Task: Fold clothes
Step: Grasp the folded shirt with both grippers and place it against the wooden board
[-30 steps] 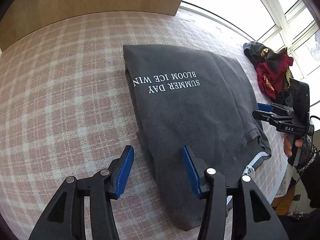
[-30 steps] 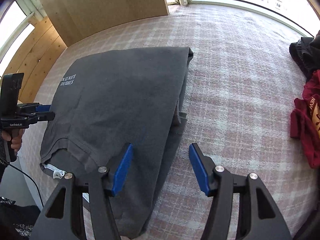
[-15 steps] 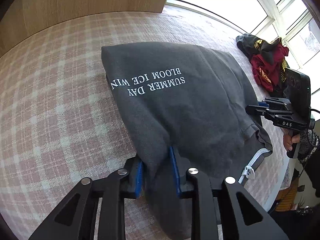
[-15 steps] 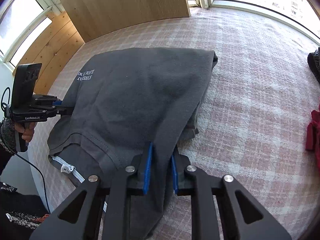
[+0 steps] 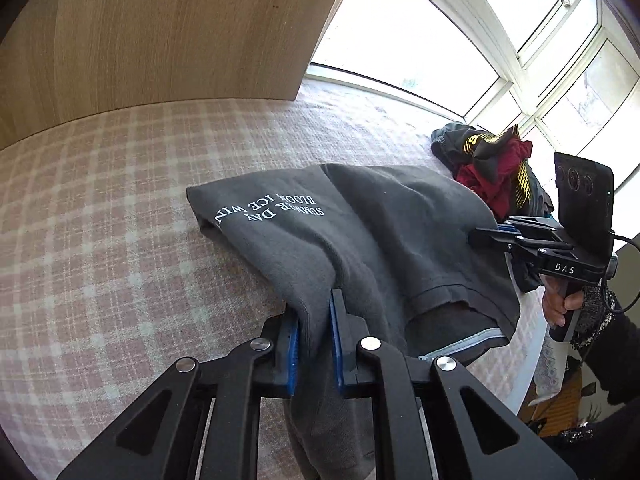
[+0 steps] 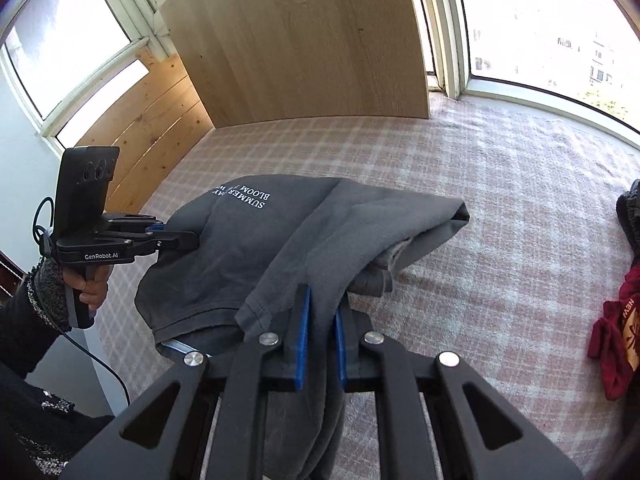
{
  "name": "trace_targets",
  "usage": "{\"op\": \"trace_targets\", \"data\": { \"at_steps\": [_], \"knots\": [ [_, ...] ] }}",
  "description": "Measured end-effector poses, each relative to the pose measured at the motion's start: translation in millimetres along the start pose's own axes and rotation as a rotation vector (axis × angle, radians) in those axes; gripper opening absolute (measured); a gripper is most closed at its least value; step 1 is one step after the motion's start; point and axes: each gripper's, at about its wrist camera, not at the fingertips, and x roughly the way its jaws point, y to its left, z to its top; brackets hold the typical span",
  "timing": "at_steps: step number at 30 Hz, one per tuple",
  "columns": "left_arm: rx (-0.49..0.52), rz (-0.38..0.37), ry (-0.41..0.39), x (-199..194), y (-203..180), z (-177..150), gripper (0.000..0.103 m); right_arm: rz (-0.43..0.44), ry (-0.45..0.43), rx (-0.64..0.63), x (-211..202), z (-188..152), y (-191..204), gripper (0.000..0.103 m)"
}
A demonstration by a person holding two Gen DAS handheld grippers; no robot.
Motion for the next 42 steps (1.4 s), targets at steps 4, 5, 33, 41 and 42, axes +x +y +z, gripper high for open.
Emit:
{"op": "trace_targets", "data": {
  "at_steps": [4, 5, 33, 41, 42],
  "knots": [
    [0.009, 0.051, -0.075, -38.8, 21.2, 10.7, 0.011, 0.020, -0.048, -0.062, 9.8, 43.1, 37.5, 0.011],
    [0.011, 0.070, -0.091, -49.8, 31.0, 12.2, 0.011, 0.027, -0.058, -0.075, 13.2, 54.6, 46.1, 0.011],
    [-0.145, 0.443, 0.009, -83.6, 334.7, 11.3, 0.014, 0.052, 0.081, -0.086, 282.1, 176.6, 155.8, 0.010],
    [-0.078, 0.562, 0.009, -103.2, 316.4, 10.1, 0.023, -0.035, 0.135, -0.176, 270.2, 166.8, 149.3, 0.015],
    [-0.071, 0.577, -0.009, -112.5, 311.5, 9.4, 0.022, -0.037, 0.118, -0.170, 258.4, 167.5, 146.9, 0.015]
  ]
}}
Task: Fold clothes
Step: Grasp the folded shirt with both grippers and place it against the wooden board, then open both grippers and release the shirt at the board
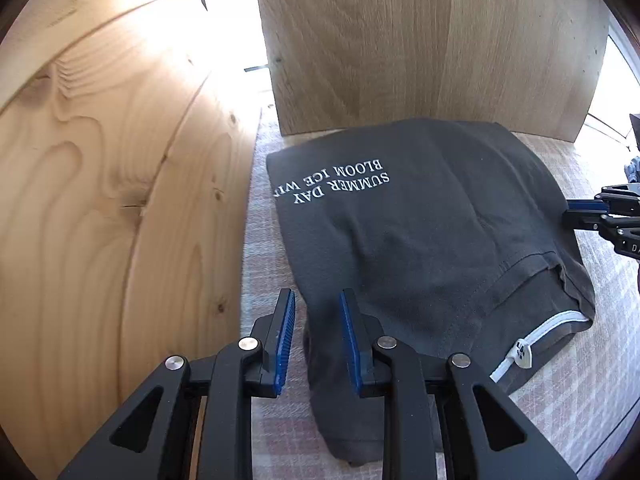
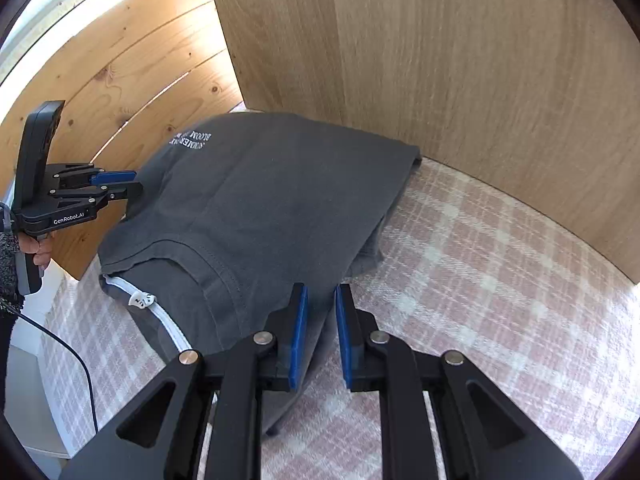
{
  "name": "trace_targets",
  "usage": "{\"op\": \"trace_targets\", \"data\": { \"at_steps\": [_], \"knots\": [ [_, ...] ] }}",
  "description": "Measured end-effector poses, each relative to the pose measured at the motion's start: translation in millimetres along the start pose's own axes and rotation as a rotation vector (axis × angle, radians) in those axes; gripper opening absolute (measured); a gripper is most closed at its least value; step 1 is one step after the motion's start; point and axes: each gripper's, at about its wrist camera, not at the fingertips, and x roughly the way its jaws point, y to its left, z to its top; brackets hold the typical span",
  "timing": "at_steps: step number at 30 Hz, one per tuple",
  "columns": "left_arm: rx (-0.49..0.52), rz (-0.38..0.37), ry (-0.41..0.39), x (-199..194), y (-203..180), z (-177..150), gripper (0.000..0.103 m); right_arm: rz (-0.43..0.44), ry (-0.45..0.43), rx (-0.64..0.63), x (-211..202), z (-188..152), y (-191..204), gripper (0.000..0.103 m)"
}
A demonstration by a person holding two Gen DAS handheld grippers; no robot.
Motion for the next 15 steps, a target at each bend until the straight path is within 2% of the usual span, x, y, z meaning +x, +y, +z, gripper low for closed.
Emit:
{"op": "trace_targets", "data": {
  "at_steps": [1, 3, 5, 6, 7, 11, 13, 15],
  "knots": [
    [-0.001, 0.004, -0.020, -10.5, 0.8, -0.9, 0.021, 0.007, -0.023, 0.007, -11.8, -1.6, -1.9, 0.015],
    [-0.004, -0.042, -0.060, -30.6, -0.5, -5.2, 0.021, 0.064, -0.063, 0.019, -31.7, -5.7, -2.1, 0.015],
    [-0.016, -0.140, -0.086, -42.5, -4.4, -10.6, 0.021, 0.106, -0.057, 0.006, -35.5, -11.8, 5.4, 0.015],
    [-0.028, -0.209, -0.080, -42.4, -7.6, -14.5, 0.021, 0.125, -0.043, -0.006, -33.9, -15.2, 10.8, 0.015],
    [-0.025, -0.241, -0.056, -36.1, -12.6, -19.5, 0.023, 0.140, -0.027, -0.019, -29.8, -19.3, 16.4, 0.015],
    [0.058, -0.137, 0.102, 12.4, -32.4, -46.7, 0.021, 0.147, 0.070, -0.048, 5.7, -42.3, 29.3, 0.015],
    [0.028, -0.156, 0.093, 16.3, -27.6, -53.2, 0.022, 0.142, 0.118, -0.058, 16.8, -51.7, 30.1, 0.015],
    [0.017, -0.148, 0.085, 6.6, -24.5, -46.7, 0.021, 0.142, 0.144, -0.082, 5.2, -47.9, 29.5, 0.015]
  ]
}}
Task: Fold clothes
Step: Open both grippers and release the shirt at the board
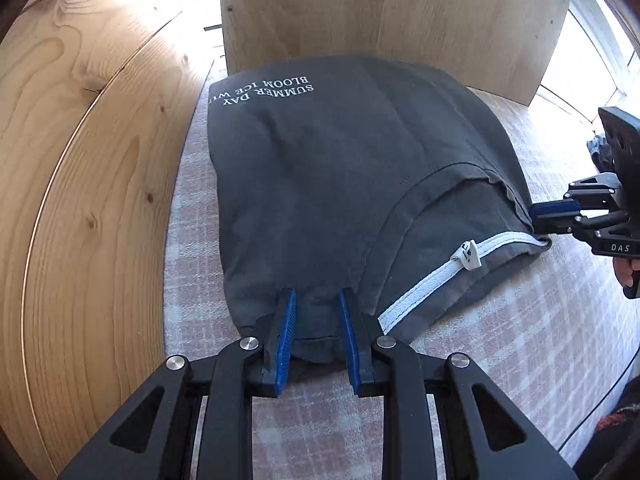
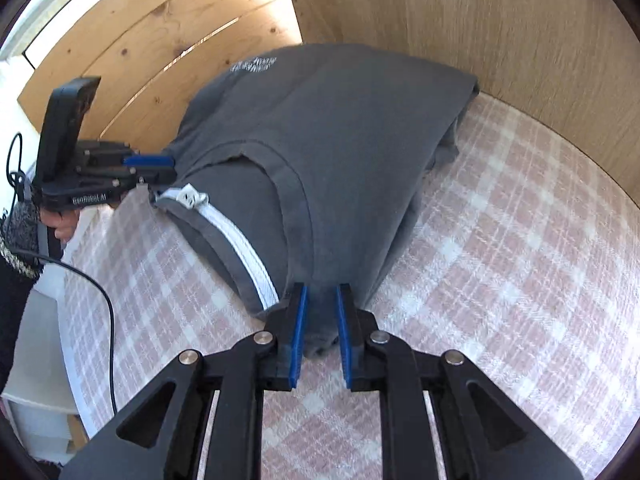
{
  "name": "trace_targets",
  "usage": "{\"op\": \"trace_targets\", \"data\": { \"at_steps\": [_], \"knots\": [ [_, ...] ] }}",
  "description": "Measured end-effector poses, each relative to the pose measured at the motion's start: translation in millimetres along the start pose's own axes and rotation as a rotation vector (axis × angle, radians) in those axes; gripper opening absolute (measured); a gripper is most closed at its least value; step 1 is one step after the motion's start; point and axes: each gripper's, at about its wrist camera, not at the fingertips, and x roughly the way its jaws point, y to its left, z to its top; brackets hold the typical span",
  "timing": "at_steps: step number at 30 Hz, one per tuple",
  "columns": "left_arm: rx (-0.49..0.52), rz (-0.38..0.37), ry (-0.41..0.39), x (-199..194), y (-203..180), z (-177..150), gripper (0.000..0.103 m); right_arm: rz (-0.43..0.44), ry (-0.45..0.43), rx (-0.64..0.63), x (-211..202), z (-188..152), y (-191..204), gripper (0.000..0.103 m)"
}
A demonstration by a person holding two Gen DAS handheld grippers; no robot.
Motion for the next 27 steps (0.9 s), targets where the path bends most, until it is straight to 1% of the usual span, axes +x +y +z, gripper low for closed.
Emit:
{"op": "trace_targets", "data": {
  "at_steps": [1, 2, 4, 5, 6, 7, 8, 10, 11, 12, 13, 14, 15, 17, 18, 20, 21, 22, 23, 24, 25, 26, 27],
  "knots": [
    [0.003, 0.009, -0.021, -7.6, -0.5, 4.6, 0.020, 0.006, -0.030, 0.004, -11.2, 3.3, -1.5, 0.015],
    [0.000, 0.015, -0.062, -16.4, -0.7, 12.2, 0.020, -0.004, -0.073, 0.007, -22.8, 8.8, -3.5, 0.015],
    [-0.023, 0.026, -0.151, -28.3, 1.7, 30.1, 0.022, -0.054, -0.165, 0.027, -38.8, 25.6, -11.2, 0.014],
    [-0.042, 0.044, -0.171, -25.3, 4.7, 38.2, 0.022, -0.071, -0.194, 0.047, -41.0, 35.8, -16.7, 0.014],
    [-0.060, 0.062, -0.191, -22.3, 7.8, 46.4, 0.021, -0.086, -0.210, 0.072, -40.3, 46.5, -22.8, 0.011],
    [-0.078, 0.080, -0.212, -19.2, 10.8, 54.6, 0.019, -0.096, -0.222, 0.097, -38.0, 56.8, -29.3, 0.010],
    [-0.093, 0.091, -0.214, -12.6, 14.5, 61.0, 0.019, -0.095, -0.229, 0.121, -33.0, 66.7, -36.1, 0.010],
    [-0.110, 0.099, -0.155, 13.2, 23.1, 66.8, 0.020, -0.103, -0.208, 0.146, -14.6, 83.1, -47.3, 0.010],
    [-0.104, 0.121, -0.124, 23.6, 24.5, 64.5, 0.020, -0.107, -0.177, 0.152, -1.6, 88.0, -51.0, 0.010],
    [-0.086, 0.146, -0.099, 29.0, 24.2, 57.2, 0.020, -0.107, -0.121, 0.155, 14.5, 88.0, -53.7, 0.010],
    [-0.069, 0.163, -0.091, 31.9, 23.4, 51.7, 0.020, -0.113, -0.080, 0.149, 24.5, 86.9, -56.3, 0.010],
    [-0.060, 0.167, -0.100, 30.4, 22.4, 49.9, 0.020, -0.125, -0.080, 0.127, 24.4, 86.5, -55.6, 0.010],
    [-0.064, 0.172, -0.092, 27.7, 22.7, 49.4, 0.021, -0.132, -0.076, 0.121, 21.9, 86.0, -55.7, 0.010],
    [-0.078, 0.191, -0.087, 17.2, 23.5, 47.5, 0.024, -0.135, -0.063, 0.160, 7.0, 84.2, -57.6, 0.010],
    [-0.091, 0.201, -0.096, 8.0, 23.6, 43.9, 0.025, -0.137, -0.082, 0.183, -6.5, 80.7, -57.2, 0.010],
    [-0.121, 0.212, -0.122, -12.3, 23.9, 35.9, 0.029, -0.146, -0.127, 0.170, -34.9, 67.8, -44.0, 0.011],
    [-0.143, 0.201, -0.150, -26.0, 22.7, 29.4, 0.039, -0.152, -0.147, 0.155, -48.7, 60.6, -35.6, 0.012],
    [-0.162, 0.198, -0.174, -39.2, 19.6, 22.4, 0.052, -0.159, -0.168, 0.141, -62.4, 53.3, -27.2, 0.019],
    [-0.181, 0.195, -0.198, -52.4, 16.6, 15.4, 0.057, -0.170, -0.186, 0.127, -75.3, 45.6, -18.7, 0.025],
    [-0.195, 0.189, -0.220, -64.3, 12.4, 8.5, 0.060, -0.192, -0.205, 0.117, -85.7, 37.0, -10.3, 0.036],
    [-0.202, 0.178, -0.238, -73.9, 6.3, 1.9, 0.061, -0.220, -0.226, 0.114, -94.7, 28.2, -2.4, 0.045],
    [-0.209, 0.172, -0.254, -83.4, -0.6, -4.5, 0.062, -0.246, -0.244, 0.112, -103.4, 19.7, 4.7, 0.046],
    [-0.215, 0.173, -0.268, -92.2, -9.7, -10.4, 0.066, -0.267, -0.256, 0.112, -112.0, 11.4, 11.4, 0.047]
  ]
}}
